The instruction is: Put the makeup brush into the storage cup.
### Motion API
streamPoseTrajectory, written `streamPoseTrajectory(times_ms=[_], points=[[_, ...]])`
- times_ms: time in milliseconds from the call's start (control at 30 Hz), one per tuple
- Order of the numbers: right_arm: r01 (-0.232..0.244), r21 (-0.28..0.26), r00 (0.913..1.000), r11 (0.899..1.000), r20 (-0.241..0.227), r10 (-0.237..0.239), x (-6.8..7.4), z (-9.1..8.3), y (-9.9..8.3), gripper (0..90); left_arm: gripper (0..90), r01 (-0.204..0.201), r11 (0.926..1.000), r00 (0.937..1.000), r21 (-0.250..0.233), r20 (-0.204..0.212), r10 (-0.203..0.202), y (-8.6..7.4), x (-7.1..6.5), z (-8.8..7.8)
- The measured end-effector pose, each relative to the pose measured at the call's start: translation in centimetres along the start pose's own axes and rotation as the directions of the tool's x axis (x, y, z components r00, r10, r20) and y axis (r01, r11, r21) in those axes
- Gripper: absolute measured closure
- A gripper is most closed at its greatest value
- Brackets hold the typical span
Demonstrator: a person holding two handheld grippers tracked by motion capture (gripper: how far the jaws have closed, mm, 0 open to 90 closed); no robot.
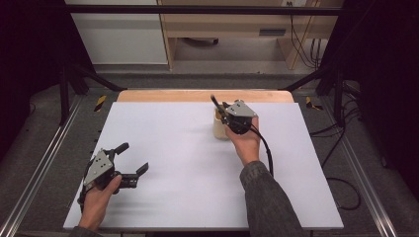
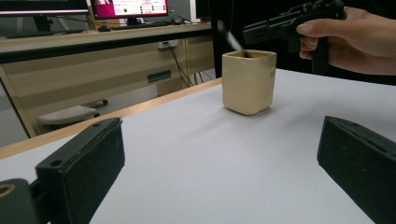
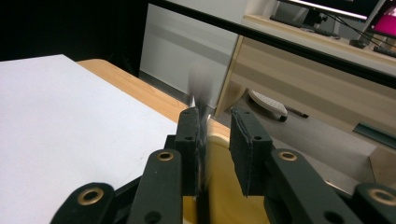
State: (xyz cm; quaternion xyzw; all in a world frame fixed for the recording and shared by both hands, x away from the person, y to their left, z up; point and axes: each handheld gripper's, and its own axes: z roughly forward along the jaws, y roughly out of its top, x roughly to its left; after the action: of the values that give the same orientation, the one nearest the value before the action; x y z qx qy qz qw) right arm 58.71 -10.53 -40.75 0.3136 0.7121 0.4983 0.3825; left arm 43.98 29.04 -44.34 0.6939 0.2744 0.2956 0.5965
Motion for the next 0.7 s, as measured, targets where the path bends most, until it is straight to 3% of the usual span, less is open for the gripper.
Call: streamPoseTrajectory(times_ms=[133, 700], points=[[0.018, -0.009, 0.9998, 1.000, -0.002, -0.018, 0.2, -0.5, 0.3, 72.5, 0.6, 0.001, 1.0000, 1.0000, -0.002, 0.001, -0.001, 0.0, 0.0, 0.1], [0.008, -0.015, 1.0000, 1.000, 0.001, -0.008, -0.1, -1.2, 0.5, 72.0, 0.6, -0.001, 1.0000, 1.0000, -0.001, 0.001, 0.001, 0.0, 0.0, 0.0]])
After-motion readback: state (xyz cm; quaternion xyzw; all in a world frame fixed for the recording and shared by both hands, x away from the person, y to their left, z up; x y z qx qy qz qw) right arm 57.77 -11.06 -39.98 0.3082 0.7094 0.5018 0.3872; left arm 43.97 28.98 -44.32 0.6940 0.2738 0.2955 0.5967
